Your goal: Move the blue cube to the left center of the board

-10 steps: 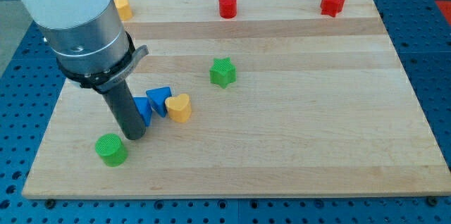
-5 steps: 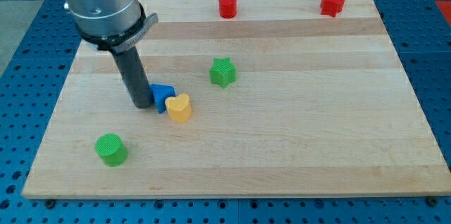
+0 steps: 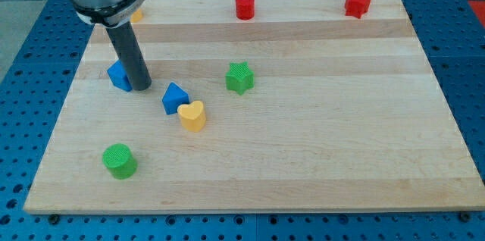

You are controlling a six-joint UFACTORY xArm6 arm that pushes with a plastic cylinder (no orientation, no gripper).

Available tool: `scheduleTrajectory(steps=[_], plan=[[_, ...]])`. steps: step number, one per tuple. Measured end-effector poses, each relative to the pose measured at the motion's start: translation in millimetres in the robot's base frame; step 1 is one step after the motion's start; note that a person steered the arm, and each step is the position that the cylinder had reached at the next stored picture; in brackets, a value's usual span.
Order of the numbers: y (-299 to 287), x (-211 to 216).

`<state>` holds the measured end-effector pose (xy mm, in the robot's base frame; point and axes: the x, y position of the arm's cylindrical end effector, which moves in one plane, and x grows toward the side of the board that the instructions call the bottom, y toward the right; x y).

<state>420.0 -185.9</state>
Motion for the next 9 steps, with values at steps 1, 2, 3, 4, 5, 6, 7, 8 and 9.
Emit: scheduleTrajectory(steps=[1,2,3,4,5,6,7,8,9], plan=[[-0.9,-1.9],[-0.9,-6.8],[-3.9,-8.4],[-14.4,-13.6],[-24.4,-13.9],[-25.5,-13.9],[-24.8,-13.9],[-24.8,-13.7],[-24.8,0.4]])
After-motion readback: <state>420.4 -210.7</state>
